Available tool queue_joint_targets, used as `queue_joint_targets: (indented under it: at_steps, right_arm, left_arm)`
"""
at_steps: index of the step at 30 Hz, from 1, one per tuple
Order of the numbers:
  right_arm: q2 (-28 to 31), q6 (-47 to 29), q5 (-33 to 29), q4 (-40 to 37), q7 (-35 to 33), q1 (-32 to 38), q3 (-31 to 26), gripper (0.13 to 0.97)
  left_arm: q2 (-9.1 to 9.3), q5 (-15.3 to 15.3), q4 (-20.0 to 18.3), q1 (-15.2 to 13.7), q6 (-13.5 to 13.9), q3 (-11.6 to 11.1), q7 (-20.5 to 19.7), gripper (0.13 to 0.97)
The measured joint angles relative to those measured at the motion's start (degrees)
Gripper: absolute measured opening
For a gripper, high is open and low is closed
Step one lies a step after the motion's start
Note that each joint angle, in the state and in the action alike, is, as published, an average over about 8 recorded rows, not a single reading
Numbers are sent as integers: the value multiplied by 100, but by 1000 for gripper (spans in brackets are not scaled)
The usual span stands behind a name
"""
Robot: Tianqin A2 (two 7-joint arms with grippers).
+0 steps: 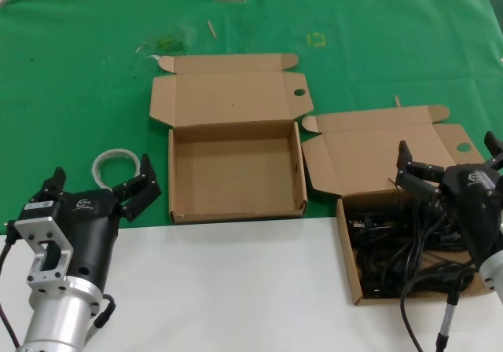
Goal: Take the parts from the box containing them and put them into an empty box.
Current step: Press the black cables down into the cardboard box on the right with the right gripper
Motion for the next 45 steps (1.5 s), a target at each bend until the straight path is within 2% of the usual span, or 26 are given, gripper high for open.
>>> queue_joint_targets:
  at_steps: [26, 35, 45]
  right_arm:
    - [0, 0, 0, 0, 0, 0, 0, 966]
    - [25, 52, -38, -77, -44, 36, 19, 966]
    - [530, 208, 118, -159, -59, 54, -356, 966]
  left_arm:
    - [0, 0, 0, 0, 0, 0, 0, 957]
    - [0, 0, 0, 0, 0, 0, 0, 887]
    - [0, 0, 0, 0, -1, 1, 0, 727]
